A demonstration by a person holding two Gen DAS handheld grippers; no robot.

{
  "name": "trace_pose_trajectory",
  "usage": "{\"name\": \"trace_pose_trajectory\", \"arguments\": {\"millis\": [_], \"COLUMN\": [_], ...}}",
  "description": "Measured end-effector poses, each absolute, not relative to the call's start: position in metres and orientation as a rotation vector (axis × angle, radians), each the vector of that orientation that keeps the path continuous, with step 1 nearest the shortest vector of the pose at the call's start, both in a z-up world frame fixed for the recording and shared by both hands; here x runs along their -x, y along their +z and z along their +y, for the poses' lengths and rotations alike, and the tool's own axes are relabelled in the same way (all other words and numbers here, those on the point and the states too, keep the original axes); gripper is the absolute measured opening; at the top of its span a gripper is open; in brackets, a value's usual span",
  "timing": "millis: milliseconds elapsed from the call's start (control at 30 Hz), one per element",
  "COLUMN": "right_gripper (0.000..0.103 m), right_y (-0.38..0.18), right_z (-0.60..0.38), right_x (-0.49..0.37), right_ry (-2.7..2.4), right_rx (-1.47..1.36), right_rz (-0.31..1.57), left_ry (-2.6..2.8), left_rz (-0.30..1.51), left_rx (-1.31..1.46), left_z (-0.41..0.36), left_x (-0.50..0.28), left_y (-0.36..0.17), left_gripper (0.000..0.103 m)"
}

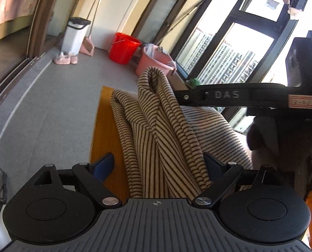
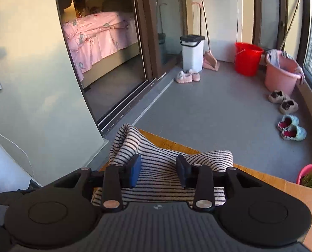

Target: Fold clothes

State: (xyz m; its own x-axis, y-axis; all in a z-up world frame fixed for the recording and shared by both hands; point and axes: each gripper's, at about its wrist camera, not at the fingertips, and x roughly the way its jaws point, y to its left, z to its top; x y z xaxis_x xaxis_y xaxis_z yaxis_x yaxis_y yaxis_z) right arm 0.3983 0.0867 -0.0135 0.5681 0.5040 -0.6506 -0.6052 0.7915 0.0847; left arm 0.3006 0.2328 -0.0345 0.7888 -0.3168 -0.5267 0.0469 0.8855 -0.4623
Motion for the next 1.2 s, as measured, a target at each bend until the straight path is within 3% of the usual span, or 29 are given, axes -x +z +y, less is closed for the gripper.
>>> {"name": "trace_pose_trajectory", "arguments": {"millis": [67, 233, 367, 533, 700, 800, 1000, 1200], "right_gripper": [0.064, 0.067, 0.084, 0.087, 0.089, 0.102, 0.103, 0.103], "right_y": [-0.005, -0.013, -0.042, -0.053, -0.055, -0.051, -0.054, -0.062], "right_z": [0.074, 0.034, 0.026, 0.004, -0.01, -0.018, -0.041, -0.066], "right_x": [-0.378, -0.336, -0.323, -0.344, -0.329, -0.317, -0.28, -0.237], "right_ry": [0.673, 0.649, 0.585, 0.596, 0.6, 0.59, 0.544, 0.492], "right_rx": [0.149, 0.104, 0.161, -0.02, -0.067, -0.063, -0.054, -0.057], "right_rz": [0.652, 0.604, 0.594, 0.713, 0.661, 0.617, 0.568, 0.534], "left_ry": [-0.205, -0.209, -0.202, -0.194, -0.18, -0.15, -0.098, 0.022], "left_rz": [0.633, 0.632, 0.64, 0.648, 0.647, 0.628, 0.589, 0.609], "left_rx": [0.449, 0.45, 0.411, 0.403, 0.416, 0.39, 0.288, 0.23], "left_z": [0.232, 0.232, 0.225, 0.222, 0.221, 0.216, 0.183, 0.133], "left_x": [-0.3, -0.3, -0.302, -0.303, -0.297, -0.287, -0.249, -0.199], "left_y": [-0.035, -0.035, -0.034, -0.03, -0.025, -0.017, 0.003, -0.01], "left_gripper": [0.094, 0.094, 0.095, 0.096, 0.096, 0.097, 0.103, 0.103]}}
